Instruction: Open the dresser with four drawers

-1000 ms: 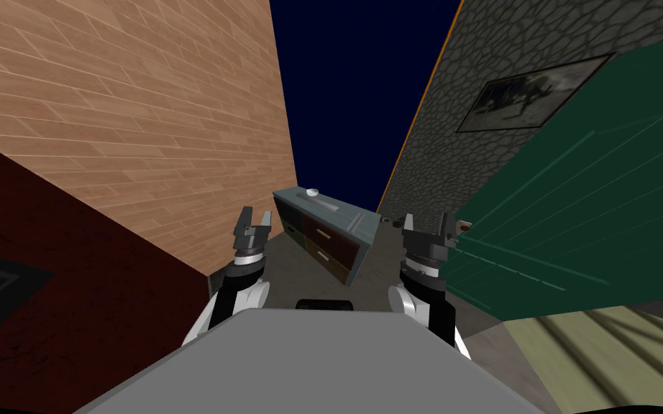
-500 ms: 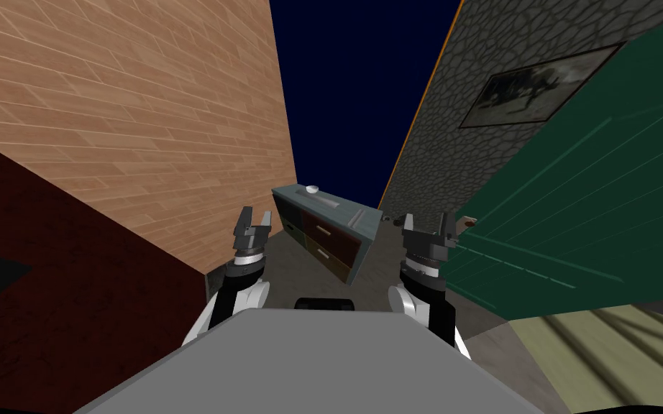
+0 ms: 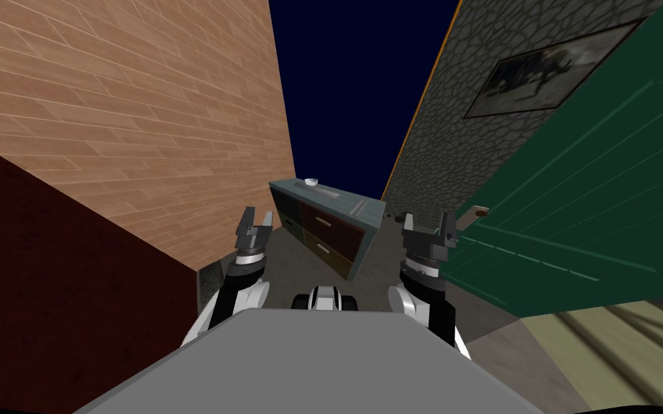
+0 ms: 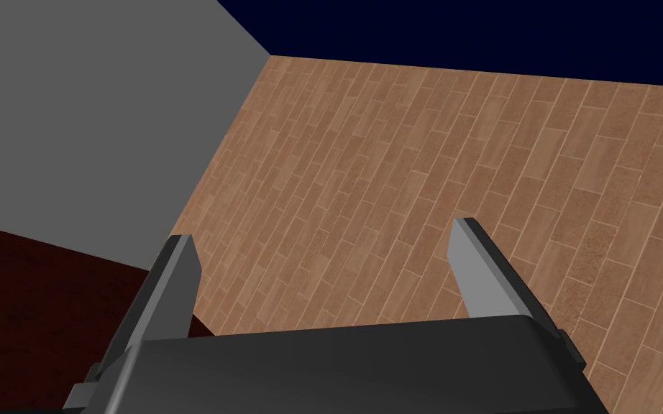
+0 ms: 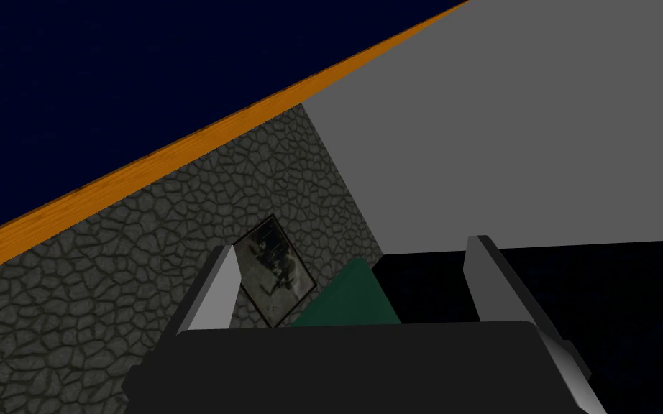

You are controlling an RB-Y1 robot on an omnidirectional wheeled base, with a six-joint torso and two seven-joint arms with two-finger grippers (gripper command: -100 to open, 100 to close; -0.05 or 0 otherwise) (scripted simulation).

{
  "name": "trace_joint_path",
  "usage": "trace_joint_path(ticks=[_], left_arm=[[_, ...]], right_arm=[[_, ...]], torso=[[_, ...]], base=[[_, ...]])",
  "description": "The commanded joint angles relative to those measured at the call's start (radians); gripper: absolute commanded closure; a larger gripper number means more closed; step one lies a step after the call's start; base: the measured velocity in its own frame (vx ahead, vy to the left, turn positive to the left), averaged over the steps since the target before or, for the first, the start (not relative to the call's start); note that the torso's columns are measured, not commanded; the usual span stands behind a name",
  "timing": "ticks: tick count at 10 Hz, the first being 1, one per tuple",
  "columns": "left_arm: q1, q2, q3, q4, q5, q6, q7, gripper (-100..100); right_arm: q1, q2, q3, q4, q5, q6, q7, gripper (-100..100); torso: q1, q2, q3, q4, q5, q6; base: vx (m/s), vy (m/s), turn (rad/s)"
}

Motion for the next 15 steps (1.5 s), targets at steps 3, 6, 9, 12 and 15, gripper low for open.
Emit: trace_joint_path(ticks=[3, 6, 9, 12, 15], left_arm=[[-0.043, 0.060, -0.031, 0.113, -0.024, 0.044, -0.010, -100], [-0.069, 0.069, -0.049, 0.178, -0.037, 0.070, -0.016, -100], [-0.094, 0.073, -0.066, 0.241, -0.050, 0.096, -0.022, -100], [-0.118, 0.072, -0.082, 0.299, -0.062, 0.119, -0.027, -100], [-0.138, 0.072, -0.096, 0.350, -0.073, 0.140, -0.031, -100]], right_arm=[[0.000, 0.000, 0.000, 0.000, 0.000, 0.000, 0.000, 0], [0.000, 0.000, 0.000, 0.000, 0.000, 0.000, 0.000, 0], [0.000, 0.000, 0.000, 0.000, 0.000, 0.000, 0.000, 0], [0.000, 0.000, 0.000, 0.000, 0.000, 0.000, 0.000, 0], [0.000, 0.000, 0.000, 0.000, 0.000, 0.000, 0.000, 0]], torso=[[0.000, 0.012, -0.025, 0.013, 0.000, 0.000], [0.000, 0.014, -0.024, 0.014, 0.000, 0.000], [0.000, 0.014, -0.025, 0.014, 0.000, 0.000], [0.000, 0.013, -0.025, 0.014, 0.000, 0.000], [0.000, 0.014, -0.024, 0.014, 0.000, 0.000]], base=[[0.052, 0.001, -0.117], [0.046, -0.002, -0.078], [0.037, -0.001, -0.079], [0.037, 0.003, -0.080], [0.034, 0.002, -0.071]])
